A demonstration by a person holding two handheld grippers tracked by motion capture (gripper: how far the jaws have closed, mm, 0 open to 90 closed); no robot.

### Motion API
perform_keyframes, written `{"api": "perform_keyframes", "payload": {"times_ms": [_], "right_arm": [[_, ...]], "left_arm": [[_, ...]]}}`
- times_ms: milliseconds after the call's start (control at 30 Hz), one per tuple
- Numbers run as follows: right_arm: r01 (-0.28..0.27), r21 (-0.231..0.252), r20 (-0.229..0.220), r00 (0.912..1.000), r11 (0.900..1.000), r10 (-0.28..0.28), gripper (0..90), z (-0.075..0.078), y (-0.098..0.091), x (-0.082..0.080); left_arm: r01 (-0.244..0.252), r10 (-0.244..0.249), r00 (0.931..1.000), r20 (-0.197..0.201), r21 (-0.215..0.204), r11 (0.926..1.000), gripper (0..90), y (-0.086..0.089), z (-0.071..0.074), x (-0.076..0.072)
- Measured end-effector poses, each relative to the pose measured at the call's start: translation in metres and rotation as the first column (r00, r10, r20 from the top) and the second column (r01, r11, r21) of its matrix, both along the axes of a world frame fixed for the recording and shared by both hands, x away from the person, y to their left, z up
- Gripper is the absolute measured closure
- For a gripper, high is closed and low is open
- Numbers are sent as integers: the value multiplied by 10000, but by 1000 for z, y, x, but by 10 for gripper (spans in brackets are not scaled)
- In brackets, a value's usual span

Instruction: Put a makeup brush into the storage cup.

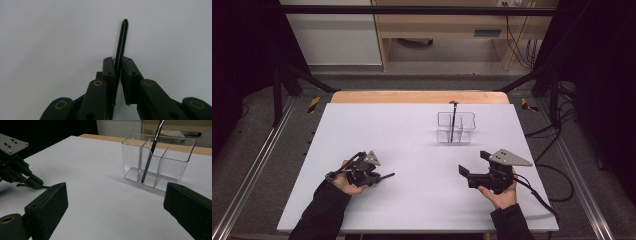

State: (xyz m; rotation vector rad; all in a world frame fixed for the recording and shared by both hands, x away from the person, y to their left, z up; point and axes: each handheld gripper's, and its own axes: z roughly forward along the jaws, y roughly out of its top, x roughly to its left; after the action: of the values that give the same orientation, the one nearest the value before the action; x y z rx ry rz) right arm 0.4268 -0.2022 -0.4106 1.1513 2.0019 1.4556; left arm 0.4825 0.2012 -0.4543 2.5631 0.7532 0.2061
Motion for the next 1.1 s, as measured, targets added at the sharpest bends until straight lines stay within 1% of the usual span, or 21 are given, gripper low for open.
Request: {"api": "perform_keyframes", "payload": {"times_ms": [167,333,400,533,600,633,733,833,900,1100], "right_arm": [[-3,22,-11,10000,10000,3,61,0,0,0],[-6,22,-6,10000,10000,6,61,0,0,0],[-22,9,-22,10000,10000,22,61,0,0,0],[-32,9,-32,10000,10000,32,61,0,0,0],[-38,7,-42,10000,10000,38,61,0,0,0],[-41,-2,-45,10000,10000,41,61,-1,1,0],[-38,4,-38,10000,10000,38,60,0,0,0],[-31,5,-36,10000,10000,31,60,0,0,0],[-34,11,-36,10000,10000,34,60,0,0,0],[-33,40,-10,10000,10000,33,60,1,-1,-1]], "left_arm": [[-126,126,9999,-49,-4,9999,832,0,0,0],[-506,501,9985,-200,-254,9984,832,-1,0,2],[-645,641,9979,-134,-316,9974,831,-2,-1,3],[-739,735,9972,-113,-333,9967,828,-2,-1,4],[-771,769,9970,-75,-272,9967,821,-3,0,4],[-820,820,9966,-26,-211,9964,789,-2,0,4],[-784,782,9969,-111,-251,9966,735,0,2,3],[-648,645,9974,-310,-70,9979,708,1,3,1],[-581,586,9975,-387,132,9982,702,1,2,0],[-511,531,9962,-690,296,9983,705,6,4,-4]]}}
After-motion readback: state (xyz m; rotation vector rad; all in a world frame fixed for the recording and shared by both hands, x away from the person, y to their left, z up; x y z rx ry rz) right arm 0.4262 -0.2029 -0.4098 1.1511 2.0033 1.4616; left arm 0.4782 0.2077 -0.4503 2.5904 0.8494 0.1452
